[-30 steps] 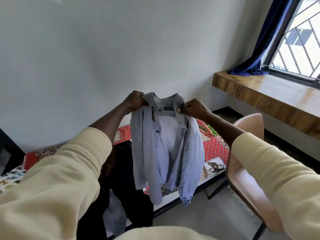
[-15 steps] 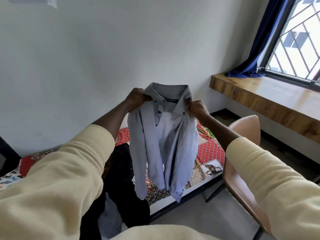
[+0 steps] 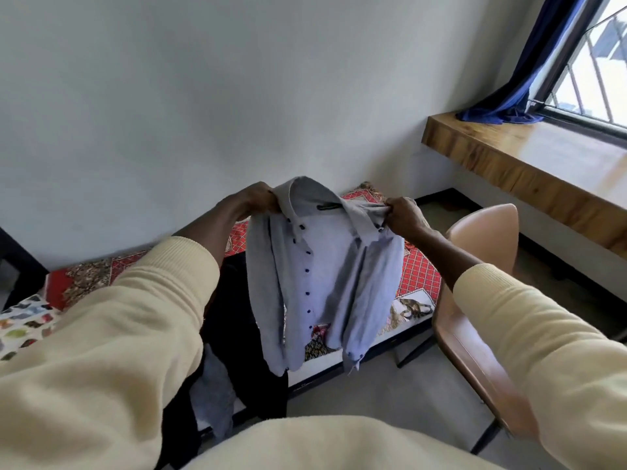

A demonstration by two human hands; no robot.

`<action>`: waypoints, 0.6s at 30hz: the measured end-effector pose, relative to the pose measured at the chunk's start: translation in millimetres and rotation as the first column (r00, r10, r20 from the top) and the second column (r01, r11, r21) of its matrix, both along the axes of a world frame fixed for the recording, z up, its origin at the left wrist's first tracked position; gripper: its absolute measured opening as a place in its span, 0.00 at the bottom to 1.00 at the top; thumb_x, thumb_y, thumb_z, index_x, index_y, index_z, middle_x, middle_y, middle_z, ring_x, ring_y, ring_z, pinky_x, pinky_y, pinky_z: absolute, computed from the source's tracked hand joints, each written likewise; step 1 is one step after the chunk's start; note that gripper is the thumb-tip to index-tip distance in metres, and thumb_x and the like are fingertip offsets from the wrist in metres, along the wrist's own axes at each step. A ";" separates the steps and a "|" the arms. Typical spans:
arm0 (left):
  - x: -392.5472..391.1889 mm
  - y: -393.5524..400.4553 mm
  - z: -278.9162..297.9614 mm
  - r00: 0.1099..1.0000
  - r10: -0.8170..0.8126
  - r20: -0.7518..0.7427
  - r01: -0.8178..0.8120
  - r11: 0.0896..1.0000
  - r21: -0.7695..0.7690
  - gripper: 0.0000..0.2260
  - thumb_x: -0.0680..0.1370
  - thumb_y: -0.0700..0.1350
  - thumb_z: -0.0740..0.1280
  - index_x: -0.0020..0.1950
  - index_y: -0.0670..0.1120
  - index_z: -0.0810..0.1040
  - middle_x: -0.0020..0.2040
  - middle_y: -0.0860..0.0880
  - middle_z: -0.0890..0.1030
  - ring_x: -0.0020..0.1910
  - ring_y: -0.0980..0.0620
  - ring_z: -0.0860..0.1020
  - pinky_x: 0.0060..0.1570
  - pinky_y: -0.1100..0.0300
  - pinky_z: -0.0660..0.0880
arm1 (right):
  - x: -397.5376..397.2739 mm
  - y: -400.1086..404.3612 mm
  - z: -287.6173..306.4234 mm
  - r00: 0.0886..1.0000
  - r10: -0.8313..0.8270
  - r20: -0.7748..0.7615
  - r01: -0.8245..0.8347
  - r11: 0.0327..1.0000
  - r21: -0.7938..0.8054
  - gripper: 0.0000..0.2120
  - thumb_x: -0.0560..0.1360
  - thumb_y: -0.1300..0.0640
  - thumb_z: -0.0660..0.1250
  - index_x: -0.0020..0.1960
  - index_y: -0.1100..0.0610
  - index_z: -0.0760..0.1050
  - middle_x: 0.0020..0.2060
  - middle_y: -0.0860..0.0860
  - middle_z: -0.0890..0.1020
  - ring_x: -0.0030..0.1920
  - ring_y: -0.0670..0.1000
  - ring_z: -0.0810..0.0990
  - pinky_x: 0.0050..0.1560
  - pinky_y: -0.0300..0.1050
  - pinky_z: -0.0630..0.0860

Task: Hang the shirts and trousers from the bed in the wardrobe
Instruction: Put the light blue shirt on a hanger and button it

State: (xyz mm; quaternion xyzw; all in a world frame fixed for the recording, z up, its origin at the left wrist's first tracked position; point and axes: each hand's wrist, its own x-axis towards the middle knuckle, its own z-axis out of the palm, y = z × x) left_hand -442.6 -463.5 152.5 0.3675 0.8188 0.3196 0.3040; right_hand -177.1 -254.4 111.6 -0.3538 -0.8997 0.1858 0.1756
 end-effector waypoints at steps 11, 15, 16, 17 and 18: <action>-10.8 24.7 -4.4 0.937 -0.101 0.334 0.284 0.775 -0.564 0.09 0.77 0.37 0.65 0.43 0.38 0.84 0.45 0.39 0.84 0.39 0.44 0.83 0.39 0.57 0.79 | -13.8 46.5 -13.5 0.966 0.188 0.180 0.079 0.445 -0.892 0.07 0.81 0.62 0.62 0.47 0.62 0.77 0.35 0.55 0.84 0.31 0.49 0.82 0.34 0.39 0.80; -25.2 66.2 -51.8 0.959 -0.147 0.242 0.265 0.767 -0.584 0.10 0.82 0.42 0.64 0.47 0.41 0.83 0.41 0.44 0.85 0.36 0.49 0.83 0.33 0.60 0.79 | -42.3 77.8 -56.0 0.942 0.115 0.314 0.163 0.662 -0.731 0.05 0.76 0.66 0.64 0.42 0.63 0.74 0.36 0.62 0.78 0.29 0.53 0.77 0.31 0.41 0.74; -29.6 79.4 -62.5 0.938 -0.174 0.300 0.332 0.699 -0.633 0.12 0.83 0.43 0.63 0.47 0.41 0.84 0.40 0.45 0.86 0.37 0.50 0.83 0.35 0.61 0.79 | -51.0 88.4 -70.1 0.915 0.155 0.374 0.181 0.669 -0.721 0.03 0.76 0.66 0.63 0.43 0.63 0.75 0.38 0.63 0.78 0.31 0.55 0.77 0.34 0.43 0.75; -34.7 90.9 -72.7 0.922 -0.190 0.337 0.379 0.623 -0.684 0.15 0.83 0.44 0.62 0.43 0.41 0.84 0.38 0.46 0.85 0.36 0.50 0.82 0.36 0.61 0.79 | -57.3 97.6 -82.3 0.873 0.211 0.440 0.216 0.642 -0.736 0.05 0.76 0.65 0.61 0.46 0.63 0.76 0.40 0.63 0.79 0.36 0.58 0.79 0.39 0.46 0.78; -40.7 99.7 -84.8 0.917 -0.201 0.344 0.395 0.568 -0.722 0.17 0.83 0.45 0.62 0.39 0.42 0.85 0.37 0.46 0.85 0.35 0.50 0.82 0.38 0.61 0.78 | -61.7 105.7 -94.3 0.827 0.281 0.488 0.251 0.593 -0.765 0.07 0.78 0.64 0.61 0.49 0.65 0.77 0.45 0.64 0.81 0.44 0.62 0.82 0.48 0.50 0.80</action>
